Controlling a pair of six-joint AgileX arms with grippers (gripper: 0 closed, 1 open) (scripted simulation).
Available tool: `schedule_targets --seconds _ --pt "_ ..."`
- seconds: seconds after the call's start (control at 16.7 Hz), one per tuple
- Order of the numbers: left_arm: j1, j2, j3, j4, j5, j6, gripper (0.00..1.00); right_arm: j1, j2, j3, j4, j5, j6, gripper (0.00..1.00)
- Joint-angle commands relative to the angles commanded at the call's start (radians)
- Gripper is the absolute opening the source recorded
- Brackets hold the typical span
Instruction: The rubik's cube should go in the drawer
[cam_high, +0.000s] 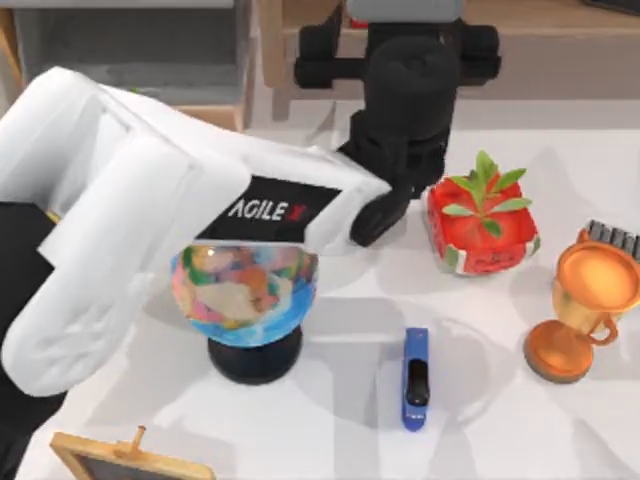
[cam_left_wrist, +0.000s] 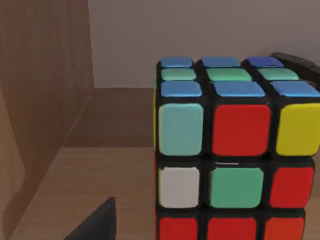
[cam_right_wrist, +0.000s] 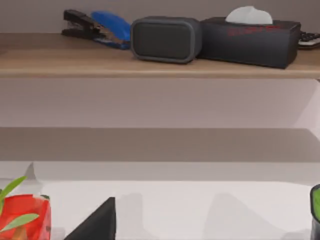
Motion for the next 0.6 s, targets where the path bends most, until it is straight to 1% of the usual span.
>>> schedule_targets --seconds 0.12,0.3,0.6 --pt "-0.004 -0.007 0.051 -0.065 -0.006 0.0 1.0 0.0 0.0 0.0 0.0 0.0 0.0 1.0" --pt "0.013 0.028 0.15 -0.136 0.011 -0.007 1.0 0.0 0.0 0.0 0.0 0.0 0.0 1.0" --pt "0.077 0.167 0.259 -0.11 0.077 -0.009 1.0 0.0 0.0 0.0 0.0 0.0 0.0 1.0"
